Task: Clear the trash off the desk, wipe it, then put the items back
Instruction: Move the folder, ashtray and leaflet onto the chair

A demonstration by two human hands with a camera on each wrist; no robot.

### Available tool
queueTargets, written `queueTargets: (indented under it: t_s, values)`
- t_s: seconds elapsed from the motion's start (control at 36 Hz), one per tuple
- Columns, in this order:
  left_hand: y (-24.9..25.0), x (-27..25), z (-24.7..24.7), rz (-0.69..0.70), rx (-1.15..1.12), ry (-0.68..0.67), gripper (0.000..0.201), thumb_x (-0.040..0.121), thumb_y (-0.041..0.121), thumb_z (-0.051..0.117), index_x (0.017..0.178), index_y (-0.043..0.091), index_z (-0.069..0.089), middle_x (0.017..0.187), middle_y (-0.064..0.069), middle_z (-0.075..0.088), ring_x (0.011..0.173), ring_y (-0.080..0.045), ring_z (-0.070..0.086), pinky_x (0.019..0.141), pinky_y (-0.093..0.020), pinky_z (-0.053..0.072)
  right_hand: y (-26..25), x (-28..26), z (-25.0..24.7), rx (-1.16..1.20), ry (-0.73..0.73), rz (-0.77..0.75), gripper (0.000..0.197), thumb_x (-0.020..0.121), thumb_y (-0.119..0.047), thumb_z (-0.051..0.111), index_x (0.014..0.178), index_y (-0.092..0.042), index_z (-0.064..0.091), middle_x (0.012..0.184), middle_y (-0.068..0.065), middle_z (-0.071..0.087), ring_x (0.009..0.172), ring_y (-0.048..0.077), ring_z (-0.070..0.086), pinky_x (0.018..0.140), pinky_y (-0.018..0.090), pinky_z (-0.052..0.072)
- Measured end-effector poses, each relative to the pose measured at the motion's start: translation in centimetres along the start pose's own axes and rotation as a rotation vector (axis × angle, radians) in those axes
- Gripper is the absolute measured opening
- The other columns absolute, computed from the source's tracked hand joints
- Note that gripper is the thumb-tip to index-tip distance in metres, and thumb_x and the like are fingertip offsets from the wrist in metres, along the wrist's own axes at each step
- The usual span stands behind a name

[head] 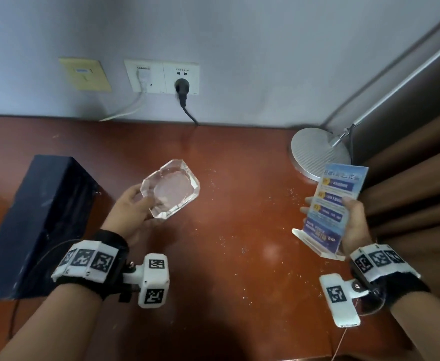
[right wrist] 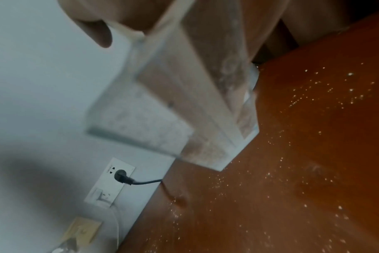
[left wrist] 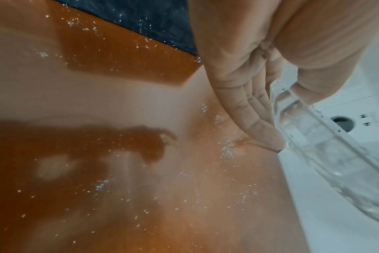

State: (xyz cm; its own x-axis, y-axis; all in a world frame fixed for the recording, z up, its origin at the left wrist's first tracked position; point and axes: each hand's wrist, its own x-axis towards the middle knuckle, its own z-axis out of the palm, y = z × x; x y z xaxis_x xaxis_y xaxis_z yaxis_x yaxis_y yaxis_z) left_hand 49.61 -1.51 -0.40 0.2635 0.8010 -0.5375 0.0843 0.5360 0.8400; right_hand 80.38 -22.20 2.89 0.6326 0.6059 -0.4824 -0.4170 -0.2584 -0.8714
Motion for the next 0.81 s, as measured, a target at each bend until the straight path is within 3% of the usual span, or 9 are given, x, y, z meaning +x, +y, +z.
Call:
queueTargets:
  t_s: [0.06, 0.11, 0.17, 0.28, 0.39, 0.53, 0.67, 0.75, 0.81]
  values:
    - [1.1, -1.0, 0.1, 0.041, -0.036, -0.006, 0.025, 0.091, 0.001, 0.055, 0.112, 0.013, 0.051, 0.091, -0.007, 0.066, 0.067, -0.013, 0.065, 0.042, -0.018, 0.047, 0.1, -0.5, 0.4, 0.131, -0.029, 0.064, 0.057, 0.089, -0.047, 0.037, 0.135, -0.015, 0.044, 0.119, 0.019, 0.062, 0.107, 0.035, 0.061, 0.099, 0.053, 0.039]
    - [1.8, -1.9, 0.0, 0.064, -0.064, -0.014, 0.028, 0.09, 0.001, 0.057, 0.113, 0.016, 0.051, 0.088, -0.007, 0.068, 0.064, -0.011, 0.068, 0.046, -0.021, 0.051, 0.1, -1.1, 0.9, 0.254, -0.047, 0.125, 0.087, 0.059, -0.052, 0.067, 0.136, -0.018, 0.044, 0.125, 0.023, 0.06, 0.115, 0.04, 0.057, 0.098, 0.054, 0.041]
    - [2.2, -2.9, 0.0, 0.078, -0.071, -0.023, 0.031, 0.089, 0.002, 0.058, 0.114, 0.018, 0.051, 0.09, -0.009, 0.07, 0.065, -0.014, 0.069, 0.05, -0.024, 0.054, 0.0, -1.9, 1.7, 0.341, -0.085, 0.162, 0.102, 0.038, -0.045, 0.074, 0.133, -0.018, 0.046, 0.123, 0.024, 0.061, 0.113, 0.042, 0.058, 0.091, 0.054, 0.048]
    - [2.3, -4.5, -0.2, 0.088, -0.079, -0.057, 0.033, 0.09, 0.001, 0.058, 0.117, 0.019, 0.052, 0.098, -0.011, 0.071, 0.075, -0.016, 0.072, 0.054, -0.025, 0.055, -0.6, -4.0, 3.9, 0.435, -0.014, 0.127, 0.035, 0.085, -0.035, 0.039, 0.106, -0.011, 0.055, 0.085, 0.018, 0.073, 0.074, 0.031, 0.072, 0.058, 0.042, 0.059]
    - [2.4, -5.8, -0.9, 0.109, -0.091, -0.075, 0.033, 0.087, -0.001, 0.059, 0.108, 0.024, 0.054, 0.107, -0.012, 0.068, 0.082, -0.018, 0.072, 0.056, -0.025, 0.056, -0.1, -4.8, 5.4, 0.374, 0.121, 0.081, 0.037, 0.096, -0.034, 0.032, 0.111, -0.014, 0.058, 0.09, 0.012, 0.074, 0.084, 0.028, 0.072, 0.07, 0.045, 0.059]
    - [2.8, -7.6, -3.1, 0.136, -0.115, -0.038, 0.04, 0.088, -0.002, 0.057, 0.123, 0.017, 0.05, 0.103, -0.012, 0.068, 0.074, -0.015, 0.071, 0.052, -0.024, 0.054, 0.7, -6.1, 7.4, 0.099, 0.222, 0.014, 0.024, 0.095, -0.033, 0.045, 0.101, -0.017, 0.061, 0.092, 0.008, 0.072, 0.089, 0.026, 0.068, 0.087, 0.045, 0.051]
    - [2.8, -10.8, -5.3, 0.187, -0.12, 0.022, 0.036, 0.087, -0.001, 0.059, 0.118, 0.015, 0.05, 0.104, -0.016, 0.065, 0.072, -0.017, 0.066, 0.048, -0.023, 0.052, 1.2, -9.3, 9.4, -0.135, 0.164, -0.066, 0.026, 0.097, -0.027, 0.043, 0.079, -0.019, 0.059, 0.055, -0.009, 0.068, 0.073, 0.014, 0.063, 0.071, 0.03, 0.048]
    - [3.2, -12.5, -5.9, 0.225, -0.136, 0.061, 0.033, 0.089, 0.003, 0.058, 0.12, 0.014, 0.052, 0.092, -0.013, 0.068, 0.068, -0.018, 0.067, 0.05, -0.026, 0.052, 0.9, -10.1, 9.4, -0.306, 0.081, -0.167, 0.034, 0.101, -0.026, 0.036, 0.086, -0.013, 0.064, 0.061, -0.008, 0.07, 0.073, 0.011, 0.065, 0.075, 0.027, 0.049]
    - [3.5, -13.7, -6.0, 0.254, -0.148, 0.084, 0.033, 0.09, 0.005, 0.058, 0.121, 0.015, 0.051, 0.09, -0.011, 0.069, 0.069, -0.018, 0.067, 0.048, -0.023, 0.051, 0.1, -10.7, 9.0, -0.411, 0.041, -0.256, 0.037, 0.103, -0.024, 0.033, 0.093, -0.006, 0.063, 0.07, -0.002, 0.068, 0.063, -0.002, 0.063, 0.064, 0.008, 0.046]
